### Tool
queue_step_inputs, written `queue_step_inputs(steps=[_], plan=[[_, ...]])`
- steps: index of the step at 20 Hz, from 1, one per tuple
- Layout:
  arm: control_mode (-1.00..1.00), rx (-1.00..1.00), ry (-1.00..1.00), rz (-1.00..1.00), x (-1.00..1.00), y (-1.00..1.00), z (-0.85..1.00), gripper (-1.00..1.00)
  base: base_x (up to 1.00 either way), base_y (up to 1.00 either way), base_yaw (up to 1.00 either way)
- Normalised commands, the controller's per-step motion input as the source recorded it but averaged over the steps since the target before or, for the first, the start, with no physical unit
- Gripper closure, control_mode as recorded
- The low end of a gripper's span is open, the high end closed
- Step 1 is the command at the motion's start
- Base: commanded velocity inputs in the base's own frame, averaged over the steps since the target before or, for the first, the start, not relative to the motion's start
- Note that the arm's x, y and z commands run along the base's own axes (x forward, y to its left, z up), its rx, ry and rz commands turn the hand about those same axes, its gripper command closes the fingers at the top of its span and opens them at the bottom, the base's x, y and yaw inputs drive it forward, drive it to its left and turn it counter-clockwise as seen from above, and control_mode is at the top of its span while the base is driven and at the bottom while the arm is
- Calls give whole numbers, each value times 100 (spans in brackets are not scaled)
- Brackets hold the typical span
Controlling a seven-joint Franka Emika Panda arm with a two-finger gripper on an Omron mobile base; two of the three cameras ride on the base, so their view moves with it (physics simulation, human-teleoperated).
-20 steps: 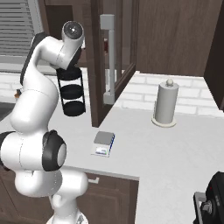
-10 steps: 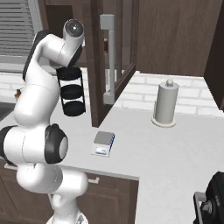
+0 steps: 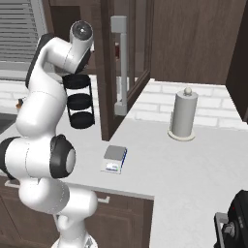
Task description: Pick the canned food and place it on the digital scale for weighing, and close the cabinet.
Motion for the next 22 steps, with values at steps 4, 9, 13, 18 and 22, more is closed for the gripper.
queue_step_inputs(steps=[4, 9, 13, 18, 22], plan=[[-100, 0, 0, 0, 0, 15, -20, -100, 0, 0, 0], [-100, 0, 0, 0, 16, 6, -1, -100, 0, 0, 0], [-100, 0, 0, 0, 13, 0, 0, -100, 0, 0, 0], [-100, 0, 0, 0, 6, 2, 0, -100, 0, 0, 0], [-100, 0, 0, 0, 17, 0, 0, -100, 0, 0, 0]])
